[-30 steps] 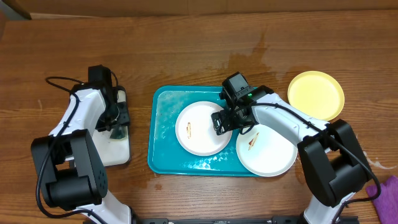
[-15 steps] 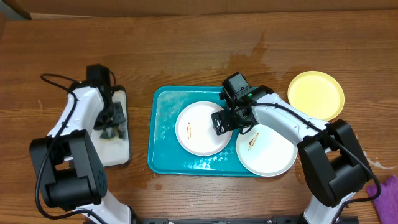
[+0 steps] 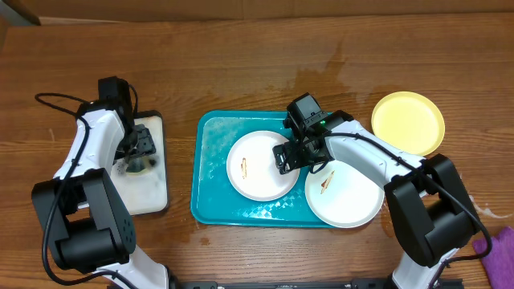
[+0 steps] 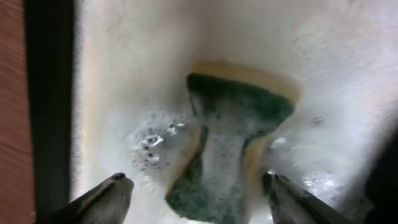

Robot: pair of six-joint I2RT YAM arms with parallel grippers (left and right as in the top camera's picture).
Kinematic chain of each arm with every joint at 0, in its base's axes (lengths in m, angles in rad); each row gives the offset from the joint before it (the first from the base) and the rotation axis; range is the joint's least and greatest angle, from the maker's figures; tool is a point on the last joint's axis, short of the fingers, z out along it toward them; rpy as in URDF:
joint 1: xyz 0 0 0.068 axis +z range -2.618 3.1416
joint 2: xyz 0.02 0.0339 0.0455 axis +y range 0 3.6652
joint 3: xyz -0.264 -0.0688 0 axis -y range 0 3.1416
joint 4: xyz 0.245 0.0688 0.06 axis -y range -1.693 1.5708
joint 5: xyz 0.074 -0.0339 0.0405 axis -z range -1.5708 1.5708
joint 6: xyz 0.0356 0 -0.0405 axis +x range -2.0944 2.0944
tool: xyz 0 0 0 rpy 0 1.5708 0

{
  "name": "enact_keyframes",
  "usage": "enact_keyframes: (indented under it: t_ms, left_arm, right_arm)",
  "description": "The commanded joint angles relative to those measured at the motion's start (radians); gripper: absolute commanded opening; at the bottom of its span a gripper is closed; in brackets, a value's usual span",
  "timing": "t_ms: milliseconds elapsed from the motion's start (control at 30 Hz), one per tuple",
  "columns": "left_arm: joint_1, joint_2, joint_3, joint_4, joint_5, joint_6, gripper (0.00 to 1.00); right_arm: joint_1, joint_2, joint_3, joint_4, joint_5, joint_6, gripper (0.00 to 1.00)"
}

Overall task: Clean dirty plates on tray and stack at the side
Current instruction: 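Grasp the green-and-yellow sponge with the left gripper in the basin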

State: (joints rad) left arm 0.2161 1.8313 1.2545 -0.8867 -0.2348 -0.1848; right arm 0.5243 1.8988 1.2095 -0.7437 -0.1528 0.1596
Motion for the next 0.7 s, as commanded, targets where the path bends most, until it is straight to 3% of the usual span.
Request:
enact_keyframes:
  t_ms: [0,167,267,333,500,667]
  left_arm:
    - [-0.001,0.004,-0.008,0.021,0.141,-0.013,0.73]
    - [-0.001,0.003,0.0,0.052,0.273,0.032,0.64]
    - [-0.001,0.003,0.001,0.063,0.332,0.032,0.39]
    - [-0.001,0.003,0.001,0.069,0.37,0.032,0.31]
    - [-0.011,0.003,0.0,0.076,0.385,0.031,0.25]
    - [-0.032,0.003,-0.001,0.092,0.381,0.032,0.33]
  right_arm:
    - [0.004,-0.023,-0.006,0.002,-0.005,0.0,1.0]
    - [0.004,-0.023,-0.006,0.002,-0.005,0.0,1.0]
    - [0.004,-0.023,-0.006,0.002,-0.005,0.0,1.0]
    - [0.004,-0.023,-0.006,0.002,-0.005,0.0,1.0]
    - [0.004,-0.023,-0.006,0.002,-0.005,0.0,1.0]
    - [0.004,-0.023,-0.006,0.002,-0.005,0.0,1.0]
